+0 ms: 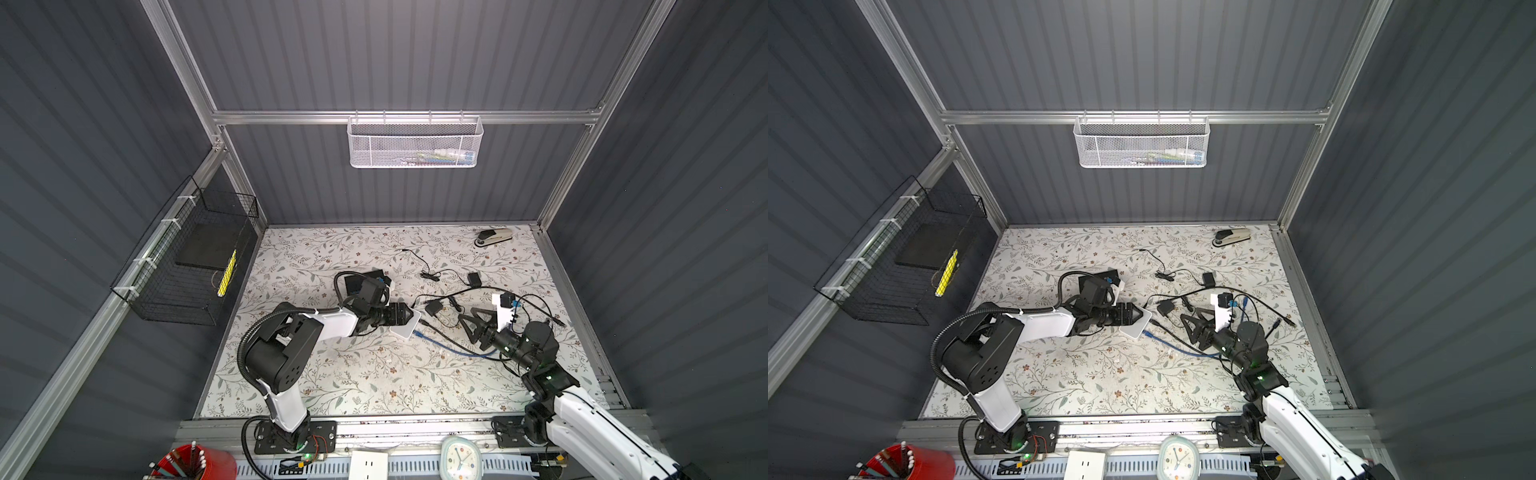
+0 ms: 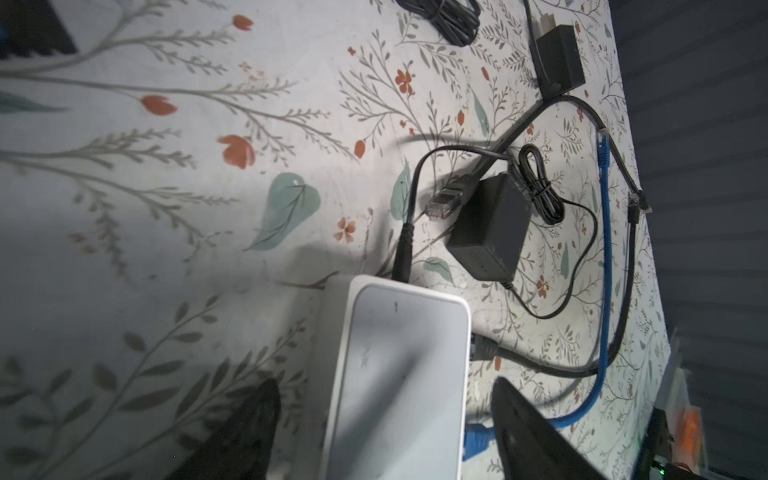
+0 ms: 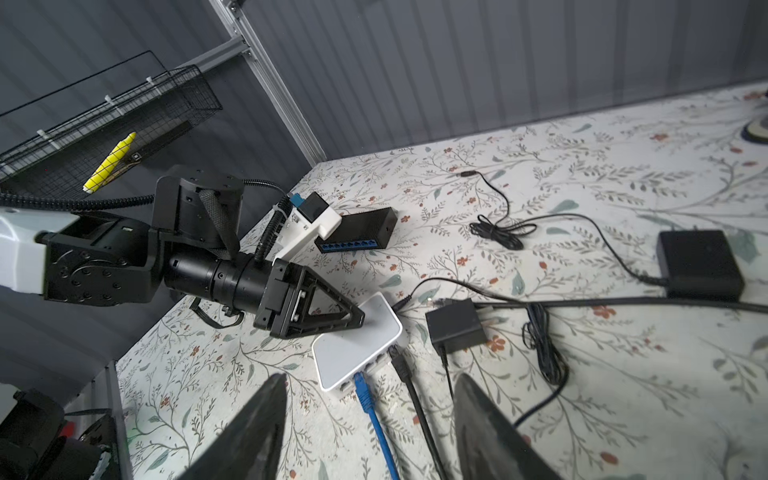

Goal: Insert the plug into the switch port
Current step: 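Release the router and plug, raising both grippers away from the router, then grasp the black ribbed switch with the left gripper while the right reaches for cable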

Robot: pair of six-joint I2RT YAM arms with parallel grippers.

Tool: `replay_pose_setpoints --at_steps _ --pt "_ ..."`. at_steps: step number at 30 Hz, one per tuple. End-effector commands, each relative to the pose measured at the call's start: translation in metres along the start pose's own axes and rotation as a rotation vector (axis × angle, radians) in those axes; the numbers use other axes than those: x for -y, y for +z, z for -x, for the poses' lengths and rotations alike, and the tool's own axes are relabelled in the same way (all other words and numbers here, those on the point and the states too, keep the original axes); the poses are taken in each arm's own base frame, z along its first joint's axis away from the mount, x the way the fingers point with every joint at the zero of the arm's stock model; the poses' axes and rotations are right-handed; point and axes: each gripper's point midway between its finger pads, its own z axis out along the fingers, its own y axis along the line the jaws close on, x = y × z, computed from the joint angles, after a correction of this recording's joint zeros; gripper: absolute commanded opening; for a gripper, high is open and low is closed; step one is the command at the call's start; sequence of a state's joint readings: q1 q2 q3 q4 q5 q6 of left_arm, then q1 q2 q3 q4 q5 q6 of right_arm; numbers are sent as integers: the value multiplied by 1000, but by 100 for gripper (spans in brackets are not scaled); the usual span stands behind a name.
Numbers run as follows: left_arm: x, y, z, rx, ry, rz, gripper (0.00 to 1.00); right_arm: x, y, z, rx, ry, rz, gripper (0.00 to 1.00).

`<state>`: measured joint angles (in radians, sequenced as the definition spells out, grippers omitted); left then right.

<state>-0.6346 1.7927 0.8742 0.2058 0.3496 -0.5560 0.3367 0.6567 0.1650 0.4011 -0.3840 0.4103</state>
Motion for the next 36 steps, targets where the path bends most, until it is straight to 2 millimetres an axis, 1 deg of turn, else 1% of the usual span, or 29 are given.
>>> replay_pose_setpoints --at_steps 1,2,4,6,7,8,9,10,11,12,14,15,16,18,19,20,21,22,23,24,25,26,29,31,33,34,36 --pt "36 18 -34 -160 49 -89 79 4 -5 -7 -32 65 -2 63" --pt "49 21 -40 -172 65 -101 79 7 -7 -5 -28 70 -11 63" --pt "72 28 -44 -168 67 -135 80 11 -11 -1 -23 76 -30 62" --pt "92 36 -45 -157 48 -173 80 16 -17 1 -12 85 -50 63" --pt "98 40 -44 -150 49 -170 81 19 -20 3 -1 89 -62 63" --pt "99 43 -43 -143 52 -155 82 21 -23 4 5 94 -71 63" --pt "95 43 -40 -133 49 -120 83 24 -27 7 20 100 -79 63" --pt "89 39 -32 -91 61 -65 84 24 -29 9 29 106 -76 63" --pt "84 30 -23 -52 84 -23 85 23 -31 11 35 110 -70 63" --pt "83 15 -12 -9 124 13 86 21 -34 14 42 113 -57 64" --pt "87 -22 12 91 222 72 90 13 -36 20 56 120 -8 65" --pt "89 -44 23 139 290 110 94 8 -37 25 69 126 27 65" --pt "90 -69 35 192 365 161 98 3 -36 30 80 132 61 66" --pt "81 -111 56 254 501 295 100 -7 -33 40 87 145 129 67" --pt "71 -129 65 260 548 356 100 -12 -29 46 78 158 166 67" --pt "58 -142 76 259 554 394 100 -15 -25 49 56 178 194 68" --pt "37 -155 87 244 535 432 100 -18 -19 55 30 201 227 68" --pt "17 -164 96 224 510 458 100 -20 -12 60 -1 229 255 68" --pt "1 -167 102 194 502 466 100 -23 -7 64 -32 244 285 67" --pt "-15 -170 107 157 530 500 100 -22 -1 66 -65 262 293 66" --pt "-28 -167 109 101 587 541 100 -20 4 68 -88 273 285 65" --pt "-35 -161 109 49 642 550 100 -18 6 71 -89 254 274 65" --pt "-58 -134 101 -170 843 537 100 -12 6 73 -95 159 193 67" --pt "-79 -121 108 -249 901 576 100 -4 5 70 -103 113 138 69" --pt "-92 -113 123 -271 918 580 100 4 9 66 -107 103 112 69" --pt "-98 -107 128 -286 934 564 100 6 12 66 -112 112 117 69" --pt "-108 -90 121 -369 1020 487 100 4 17 68 -115 133 151 68"
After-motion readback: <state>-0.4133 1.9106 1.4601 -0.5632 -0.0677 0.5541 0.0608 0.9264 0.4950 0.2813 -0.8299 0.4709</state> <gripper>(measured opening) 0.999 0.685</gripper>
